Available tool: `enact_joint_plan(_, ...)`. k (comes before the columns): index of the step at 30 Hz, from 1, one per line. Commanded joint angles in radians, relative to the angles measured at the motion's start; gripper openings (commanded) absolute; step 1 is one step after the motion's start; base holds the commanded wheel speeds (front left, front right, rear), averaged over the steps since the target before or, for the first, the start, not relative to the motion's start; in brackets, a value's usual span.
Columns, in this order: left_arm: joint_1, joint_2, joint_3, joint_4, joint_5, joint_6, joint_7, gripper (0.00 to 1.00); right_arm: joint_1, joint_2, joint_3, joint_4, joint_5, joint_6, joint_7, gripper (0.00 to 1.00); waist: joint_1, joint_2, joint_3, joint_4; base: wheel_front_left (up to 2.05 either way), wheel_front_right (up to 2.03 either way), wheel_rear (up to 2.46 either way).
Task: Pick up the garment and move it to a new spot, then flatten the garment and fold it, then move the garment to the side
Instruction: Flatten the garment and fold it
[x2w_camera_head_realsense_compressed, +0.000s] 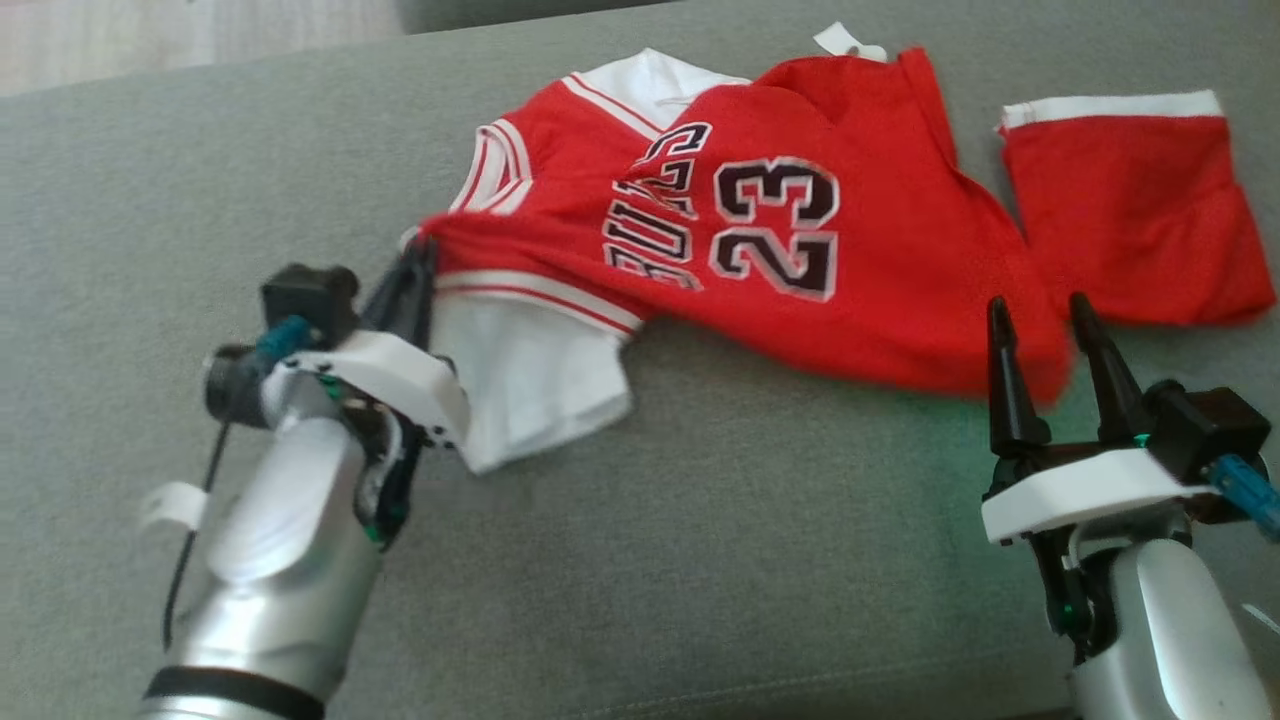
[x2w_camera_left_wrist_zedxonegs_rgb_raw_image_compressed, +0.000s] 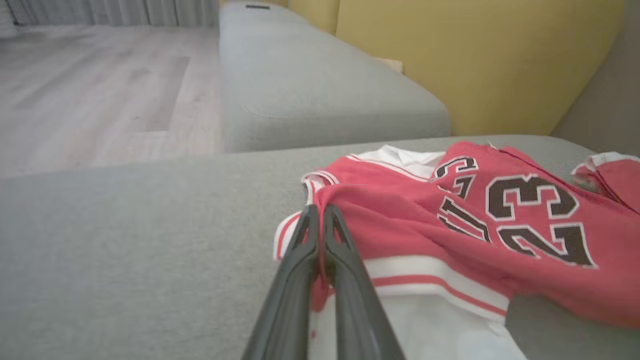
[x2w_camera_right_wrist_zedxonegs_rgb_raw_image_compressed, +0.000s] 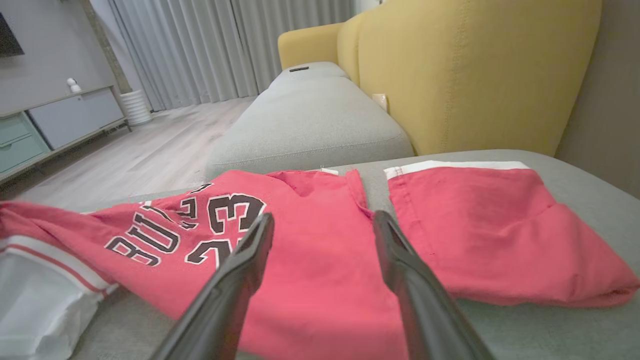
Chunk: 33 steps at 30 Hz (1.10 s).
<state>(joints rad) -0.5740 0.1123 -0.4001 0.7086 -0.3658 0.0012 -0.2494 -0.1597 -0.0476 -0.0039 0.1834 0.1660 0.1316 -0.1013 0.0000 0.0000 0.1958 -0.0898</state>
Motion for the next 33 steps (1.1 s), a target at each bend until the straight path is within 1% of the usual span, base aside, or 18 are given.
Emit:
enact_joint_plan(1,-0.007,0.037,0.045,-0.041,0.01,0.007,-0.012,0.0,-0.042,-0.003,0.025,-0.026,-0.004,-0.001,0.007,1.0,0.0,0.0,-0.005,0.01,0.0,0.0,0.0)
enact_joint_plan(6,0.024,0.065,0.112,-0.106,0.033,0.017,-0.012,0.0,-0.04,-0.003,0.044,-0.01,0.0,-0.001,0.022,1.0,0.0,0.0,-0.002,0.027,0.0,0.0,0.0)
enact_joint_plan(9,0.034,0.073,0.124,-0.108,0.045,-0.006,-0.012,0.0,-0.039,-0.003,0.053,-0.002,0.003,-0.001,0.03,1.0,0.0,0.0,0.004,0.035,0.0,0.0,0.0)
enact_joint_plan(10,0.036,0.075,0.124,-0.101,0.051,-0.011,-0.012,0.18,-0.038,-0.003,0.054,0.001,0.003,-0.001,0.031,1.0,0.0,0.0,0.005,0.038,0.0,0.0,0.0)
enact_joint_plan(11,0.036,0.078,0.127,-0.1,0.061,-0.009,-0.012,1.0,-0.037,-0.003,0.055,0.005,0.002,-0.001,0.031,1.0,0.0,0.0,0.006,0.04,0.0,0.0,0.0)
enact_joint_plan(15,0.055,0.07,0.169,-0.126,0.072,0.001,-0.012,1.0,-0.025,-0.003,0.051,0.013,0.005,-0.001,0.024,1.0,0.0,0.0,0.002,0.053,0.0,0.0,0.0)
enact_joint_plan(18,0.097,0.06,0.204,-0.17,0.076,-0.003,-0.012,1.0,-0.005,-0.003,0.053,0.017,0.015,-0.001,0.008,1.0,0.0,0.0,-0.009,0.066,0.0,0.0,0.0)
enact_joint_plan(21,0.158,0.041,0.255,-0.246,0.073,-0.009,-0.012,1.0,0.017,-0.003,0.047,0.027,0.025,-0.001,-0.014,1.0,0.0,0.0,-0.025,0.077,0.0,0.0,0.0)
enact_joint_plan(22,0.158,0.041,0.255,-0.246,0.073,-0.009,-0.012,1.0,0.017,-0.003,0.047,0.027,0.025,-0.001,-0.014,1.0,0.0,0.0,-0.025,0.077,0.0,0.0,0.0)
enact_joint_plan(28,0.315,-0.011,0.338,-0.404,0.083,-0.041,-0.012,1.0,0.071,-0.003,0.038,0.059,0.035,-0.001,-0.055,1.0,0.0,0.0,-0.061,0.096,0.0,0.0,0.0)
enact_joint_plan(33,0.39,-0.044,0.342,-0.445,0.094,-0.075,-0.012,1.0,0.079,-0.003,0.039,0.078,0.047,-0.001,-0.067,1.0,0.0,0.0,-0.071,0.107,0.0,0.0,0.0)
